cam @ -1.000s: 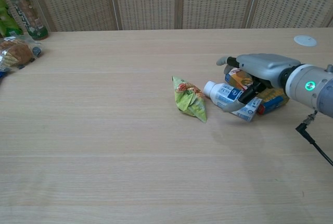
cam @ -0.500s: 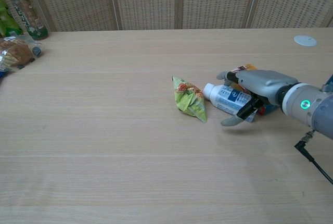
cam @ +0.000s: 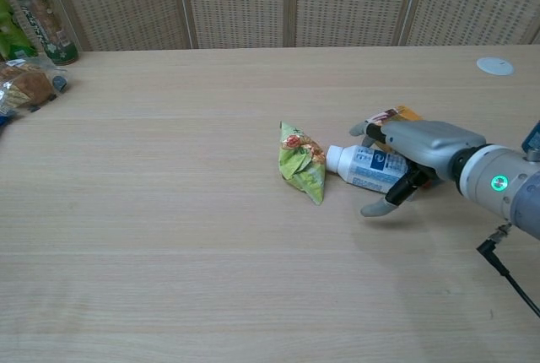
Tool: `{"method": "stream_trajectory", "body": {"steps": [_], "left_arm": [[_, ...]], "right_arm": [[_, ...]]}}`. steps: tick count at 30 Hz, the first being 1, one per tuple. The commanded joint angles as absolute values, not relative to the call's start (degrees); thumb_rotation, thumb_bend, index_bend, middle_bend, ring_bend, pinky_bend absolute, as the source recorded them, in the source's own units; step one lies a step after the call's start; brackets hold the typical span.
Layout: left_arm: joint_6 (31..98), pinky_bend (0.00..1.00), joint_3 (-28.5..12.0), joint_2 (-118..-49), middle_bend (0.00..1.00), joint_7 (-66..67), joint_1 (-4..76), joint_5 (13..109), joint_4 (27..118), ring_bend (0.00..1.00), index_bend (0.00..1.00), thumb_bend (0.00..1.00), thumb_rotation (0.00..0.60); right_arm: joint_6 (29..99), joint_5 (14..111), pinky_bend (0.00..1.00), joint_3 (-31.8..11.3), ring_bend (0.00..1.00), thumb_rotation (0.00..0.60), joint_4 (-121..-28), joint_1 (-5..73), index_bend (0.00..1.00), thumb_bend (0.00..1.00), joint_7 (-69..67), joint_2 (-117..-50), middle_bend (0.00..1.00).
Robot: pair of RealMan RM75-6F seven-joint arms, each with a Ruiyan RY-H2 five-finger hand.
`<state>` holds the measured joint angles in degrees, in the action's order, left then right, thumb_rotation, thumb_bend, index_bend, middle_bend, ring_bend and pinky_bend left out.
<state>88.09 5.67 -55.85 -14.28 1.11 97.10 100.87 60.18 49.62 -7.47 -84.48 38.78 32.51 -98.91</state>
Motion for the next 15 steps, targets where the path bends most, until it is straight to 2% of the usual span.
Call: {"method": "stream_trajectory", "body": {"steps": [1, 4, 13, 15], "left_arm": [[88.18, 0.0, 5.72, -55.81, 0.06, -14.31, 1.01, 97.03, 100.89, 0.0, 0.05, 0.35, 0.6], [88.33, 0.0, 5.77, -55.76, 0.06, -14.23, 0.9, 97.08, 100.96, 0.0, 0.05, 0.35, 0.6], [88.38, 0.0, 5.69, -55.54, 0.06, -13.98, 0.92, 97.03, 101.21, 0.0, 0.05, 0.35, 0.6], [88.35, 0.0, 5.66, -55.57, 0.06, -13.97, 0.94, 96.99, 101.26, 0.0, 0.05, 0.35, 0.6]], "right_arm": [[59.19, 49.77, 0.29, -7.55, 0.05, 0.56, -82.75, 38.97, 0.0, 0.0, 31.84, -99.73, 0.2], [58.49, 50.4, 0.34, -7.64, 0.1, 0.6, -80.95, 38.98, 0.0, 0.0, 30.66, -100.57, 0.22], [59.3, 56.07, 0.56, -7.35, 0.34, 0.6, -77.49, 37.78, 0.0, 0.0, 25.47, -102.15, 0.42], [59.51, 57.12, 0.62, -7.43, 0.41, 0.6, -77.25, 37.62, 0.06, 0.0, 24.77, -102.15, 0.48]]}}
